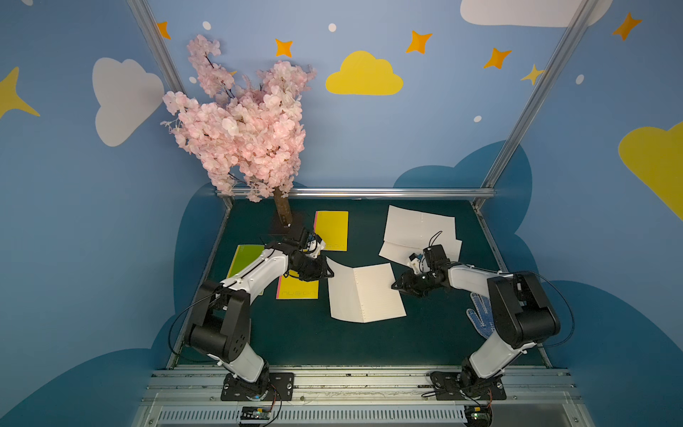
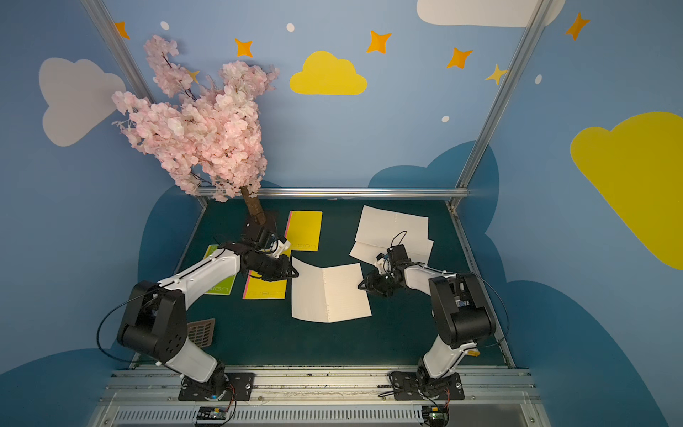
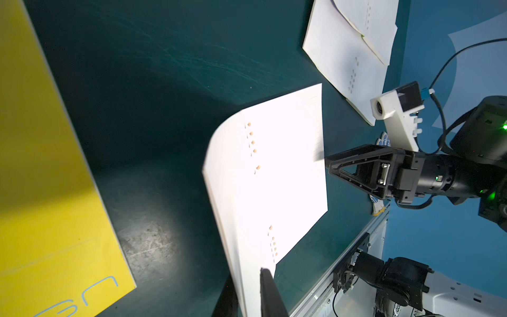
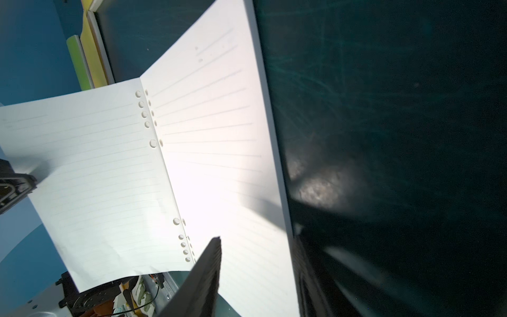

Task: Close the notebook
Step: Close the notebook at the center of the board.

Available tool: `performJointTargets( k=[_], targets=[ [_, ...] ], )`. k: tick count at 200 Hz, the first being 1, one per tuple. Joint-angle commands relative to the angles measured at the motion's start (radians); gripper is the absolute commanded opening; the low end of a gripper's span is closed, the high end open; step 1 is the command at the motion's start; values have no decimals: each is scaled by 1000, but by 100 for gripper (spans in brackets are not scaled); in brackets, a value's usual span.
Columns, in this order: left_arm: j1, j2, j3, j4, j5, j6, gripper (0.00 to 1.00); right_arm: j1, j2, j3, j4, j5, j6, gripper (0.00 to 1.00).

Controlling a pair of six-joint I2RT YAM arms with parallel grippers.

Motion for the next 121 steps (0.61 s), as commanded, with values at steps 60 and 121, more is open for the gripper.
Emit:
performJointTargets(
  k=[60,121],
  targets=[
    [-31,-57,-16,102,109,-63,24,73,24,17,-2,4,32,45],
    [-44,-79,-39,184,179,-108,33,120,48,40,18,-2,58,45]
  ],
)
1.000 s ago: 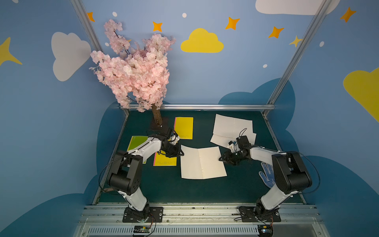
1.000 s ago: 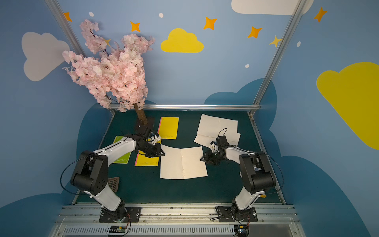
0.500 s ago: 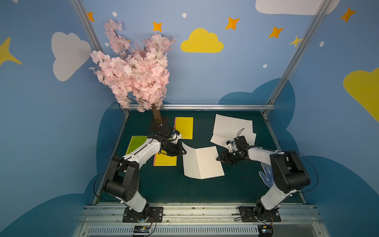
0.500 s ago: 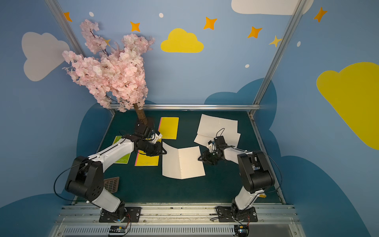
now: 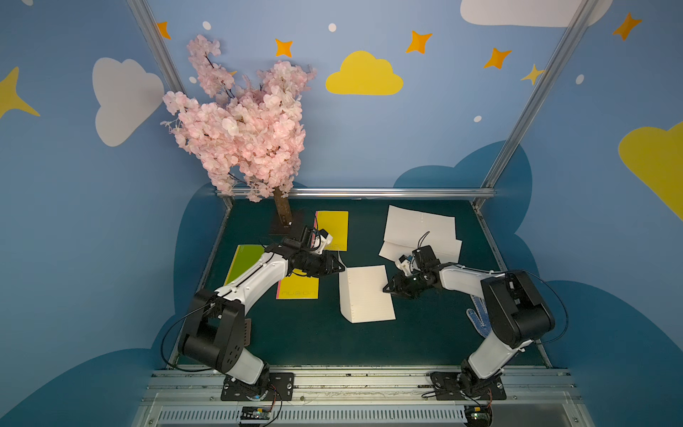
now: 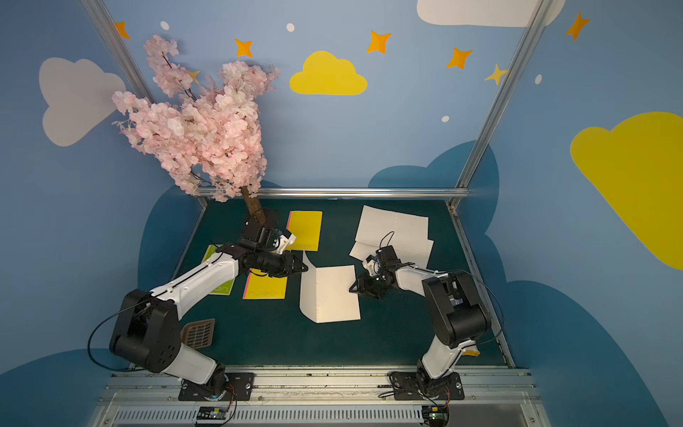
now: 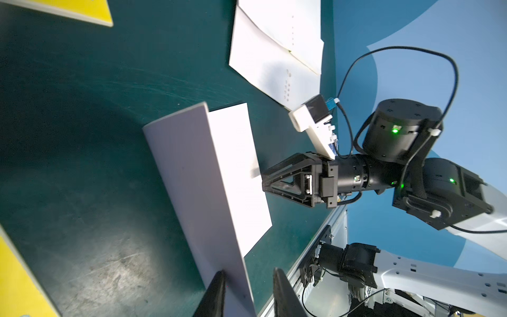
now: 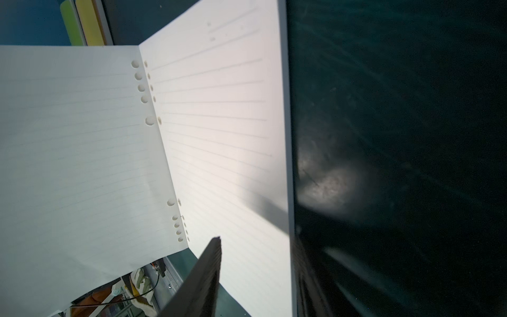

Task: Close the notebook
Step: Close the notebook at the center of the board.

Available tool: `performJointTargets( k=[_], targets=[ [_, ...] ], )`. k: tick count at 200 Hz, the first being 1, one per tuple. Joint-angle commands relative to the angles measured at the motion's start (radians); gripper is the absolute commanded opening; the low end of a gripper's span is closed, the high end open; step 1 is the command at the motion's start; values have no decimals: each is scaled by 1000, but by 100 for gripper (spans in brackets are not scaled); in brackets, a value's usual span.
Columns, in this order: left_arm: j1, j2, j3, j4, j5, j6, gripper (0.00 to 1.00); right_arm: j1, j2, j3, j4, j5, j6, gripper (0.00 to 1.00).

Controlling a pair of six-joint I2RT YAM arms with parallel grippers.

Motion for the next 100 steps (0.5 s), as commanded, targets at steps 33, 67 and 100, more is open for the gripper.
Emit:
performJointTargets(
  k=[33,67,100],
  targets=[
    [-25,-15,-43,106,89,-39,33,44,39,37,10,-3,26,45],
    [-47,-17,-74,183,98,-59,34,53,44,46,19,-13,33,46],
    [-77,-26,-139,308,57,-99,35,53,40,47,27,-20,38,46]
  ],
)
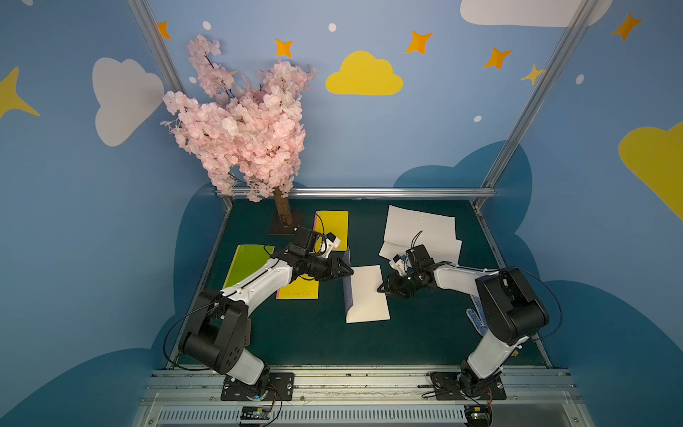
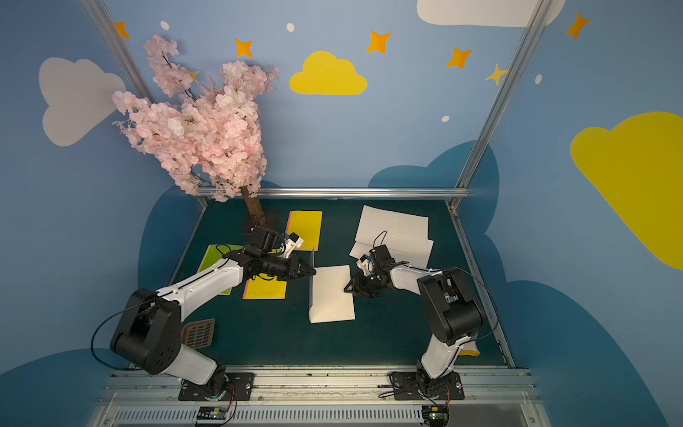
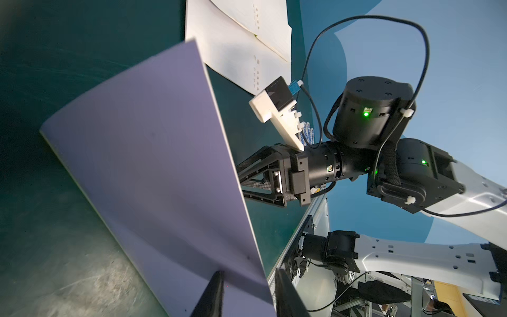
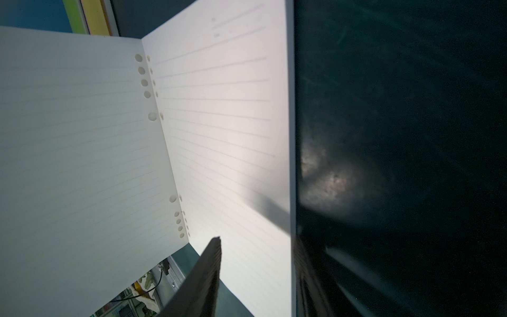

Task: Close the notebook
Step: Close the notebook at the center of the board.

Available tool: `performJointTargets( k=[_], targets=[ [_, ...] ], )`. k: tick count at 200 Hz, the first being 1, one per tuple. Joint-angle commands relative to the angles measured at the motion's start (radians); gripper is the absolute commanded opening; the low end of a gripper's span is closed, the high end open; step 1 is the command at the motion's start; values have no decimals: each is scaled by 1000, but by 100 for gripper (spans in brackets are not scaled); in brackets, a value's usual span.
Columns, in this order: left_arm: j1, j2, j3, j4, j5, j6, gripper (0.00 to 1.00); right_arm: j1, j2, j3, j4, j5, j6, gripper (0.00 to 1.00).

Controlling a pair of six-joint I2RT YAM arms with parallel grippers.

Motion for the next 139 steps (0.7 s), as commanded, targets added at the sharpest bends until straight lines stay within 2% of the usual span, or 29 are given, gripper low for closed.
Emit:
performJointTargets(
  k=[1,47,91,139],
  targets=[
    [-20,-26,-42,112,-18,-33,35,7,12,21,8,-13,11,46],
    [-83,-34,-143,315,-148,-94,38,-1,-8,23,-1,-15,10,46],
    [-116,-43,-202,491,-184,-137,40,-34,-45,35,-39,-8,-9,46],
    [-121,-40,-209,497,-205,-138,41,-97,-94,49,-101,4,-45,47]
  ],
)
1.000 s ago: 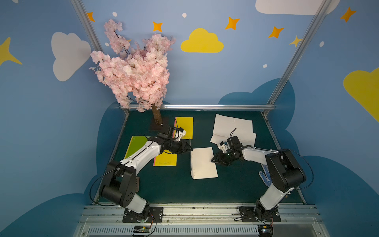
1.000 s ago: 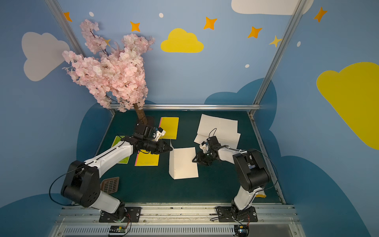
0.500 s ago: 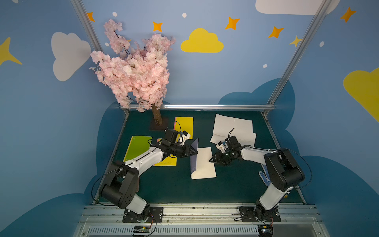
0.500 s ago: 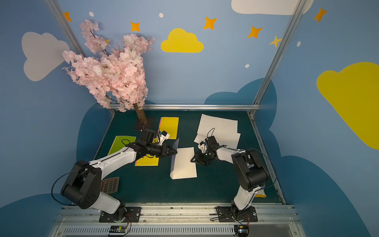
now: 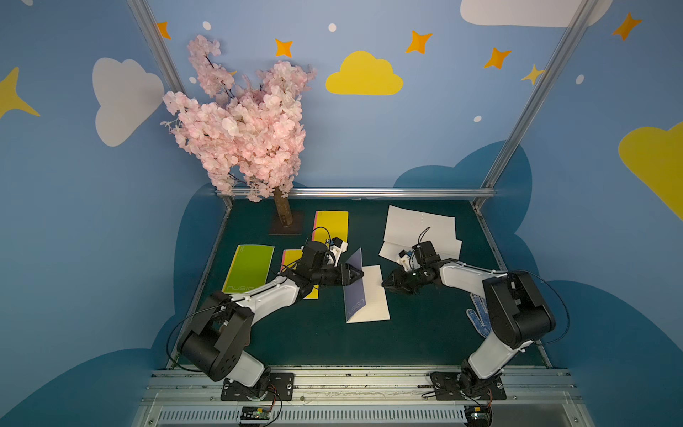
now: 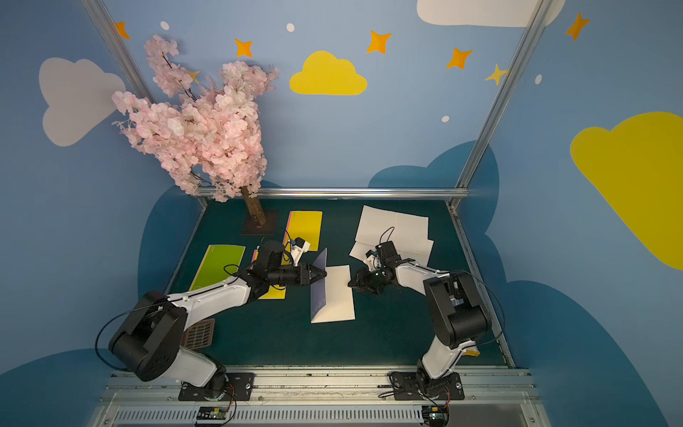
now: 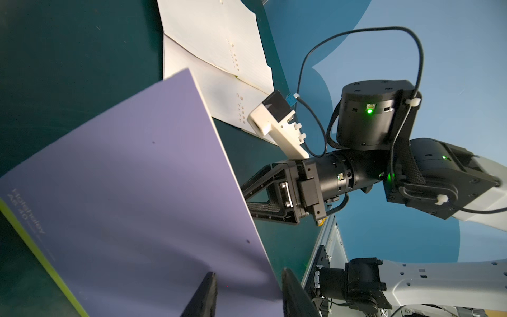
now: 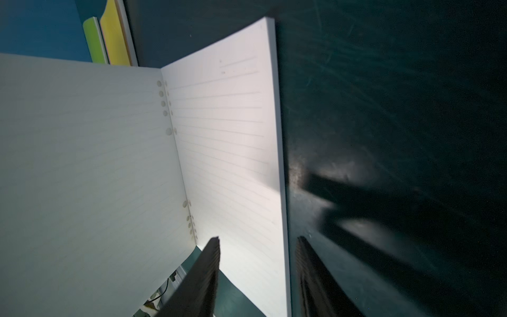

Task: Close the notebook
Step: Close the notebook at the center of the board.

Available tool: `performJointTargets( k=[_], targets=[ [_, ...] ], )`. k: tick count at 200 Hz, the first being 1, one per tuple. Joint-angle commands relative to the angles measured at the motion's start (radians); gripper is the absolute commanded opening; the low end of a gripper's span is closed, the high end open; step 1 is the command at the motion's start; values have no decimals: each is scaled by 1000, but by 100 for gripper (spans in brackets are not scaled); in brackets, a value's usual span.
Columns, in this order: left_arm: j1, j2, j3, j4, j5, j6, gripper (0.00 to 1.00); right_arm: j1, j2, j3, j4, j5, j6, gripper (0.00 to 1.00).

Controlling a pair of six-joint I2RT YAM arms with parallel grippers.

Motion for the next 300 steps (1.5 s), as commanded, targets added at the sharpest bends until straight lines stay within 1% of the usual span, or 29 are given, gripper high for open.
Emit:
performJointTargets(
  k=[1,32,75,117,135,154,168,222,300],
  targets=[
    [-3,-13,-13,29,-25,-3,41,-25,-45,29,-59,5,-35,47],
    [-3,-26,-34,55,-26,-3,43,-34,-51,38,-83,9,-53,48],
    [-3,-57,-68,140,22,-5,45,-34,-41,36,-77,7,-51,48],
    [-3,-82,-82,140,26,5,48,-35,-40,34,-74,7,-52,48],
    [-3,-86,-81,112,0,10,48,-35,-39,35,-75,4,-51,48],
    [-3,-83,-76,46,-40,20,48,-35,-41,31,-75,5,-52,48],
    [-3,-76,-70,-22,-89,28,47,-35,-40,30,-74,-3,-54,48],
    [-3,-64,-93,-188,-226,11,44,-13,-6,24,-52,-14,-47,48],
    [-14,21,-111,-195,-209,-23,39,32,41,10,-8,-13,-18,45]
  ],
)
